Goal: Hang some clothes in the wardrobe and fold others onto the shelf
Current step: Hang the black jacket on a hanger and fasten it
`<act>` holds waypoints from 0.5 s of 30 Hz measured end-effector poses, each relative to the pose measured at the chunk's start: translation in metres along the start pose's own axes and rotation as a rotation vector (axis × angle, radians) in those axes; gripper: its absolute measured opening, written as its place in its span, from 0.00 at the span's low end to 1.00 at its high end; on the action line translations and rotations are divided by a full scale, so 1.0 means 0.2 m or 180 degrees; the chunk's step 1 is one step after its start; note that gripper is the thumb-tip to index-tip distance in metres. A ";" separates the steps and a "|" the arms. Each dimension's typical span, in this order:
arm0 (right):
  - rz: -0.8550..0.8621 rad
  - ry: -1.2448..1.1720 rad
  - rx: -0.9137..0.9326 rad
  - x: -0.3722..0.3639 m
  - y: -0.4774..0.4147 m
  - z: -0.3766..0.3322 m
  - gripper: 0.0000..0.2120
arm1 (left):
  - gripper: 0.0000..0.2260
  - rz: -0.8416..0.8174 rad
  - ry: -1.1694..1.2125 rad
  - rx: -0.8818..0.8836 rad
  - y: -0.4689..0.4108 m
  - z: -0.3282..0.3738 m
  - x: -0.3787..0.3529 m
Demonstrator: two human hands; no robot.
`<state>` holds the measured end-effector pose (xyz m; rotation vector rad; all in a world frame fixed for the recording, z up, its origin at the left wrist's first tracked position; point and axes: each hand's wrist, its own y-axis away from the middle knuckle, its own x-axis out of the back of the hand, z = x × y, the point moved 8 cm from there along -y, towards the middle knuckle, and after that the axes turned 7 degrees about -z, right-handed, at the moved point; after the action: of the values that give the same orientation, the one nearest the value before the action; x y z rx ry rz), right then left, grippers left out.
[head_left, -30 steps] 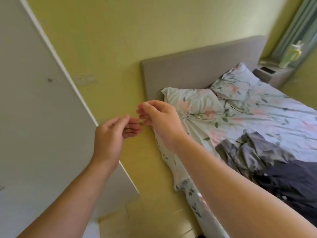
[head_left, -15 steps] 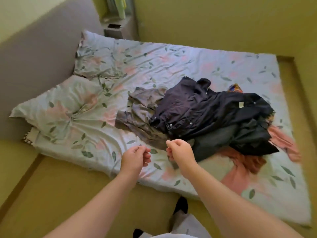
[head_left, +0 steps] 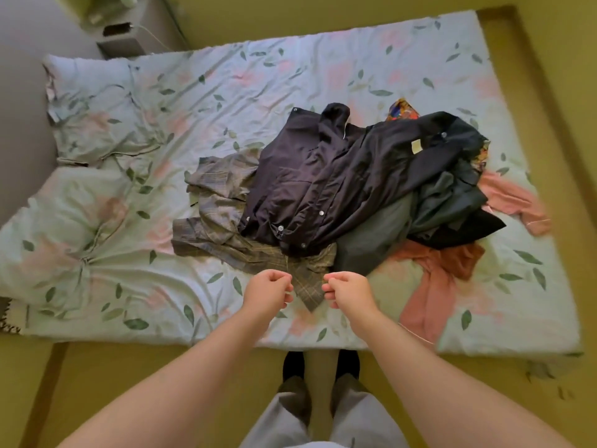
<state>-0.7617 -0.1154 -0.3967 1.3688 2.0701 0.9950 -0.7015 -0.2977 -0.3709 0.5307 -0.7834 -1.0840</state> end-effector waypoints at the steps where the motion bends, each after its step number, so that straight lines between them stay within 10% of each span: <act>1: 0.0010 -0.0004 -0.0014 0.00 -0.02 0.00 0.10 | 0.05 0.0011 -0.0274 -0.0078 -0.06 0.03 -0.01; 6: 0.0097 -0.0020 0.0031 0.02 -0.12 -0.04 0.10 | 0.13 -0.0080 -0.2111 -0.0542 -0.45 0.18 -0.09; 15: 0.0340 0.0052 0.0048 0.07 -0.17 0.00 0.10 | 0.33 0.0041 -0.2866 -0.0197 -1.00 0.16 -0.15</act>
<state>-0.7872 -0.1116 -0.4228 1.4974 2.0385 1.0393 -0.8483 -0.3484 -0.5040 -0.0524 -1.5193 -1.3325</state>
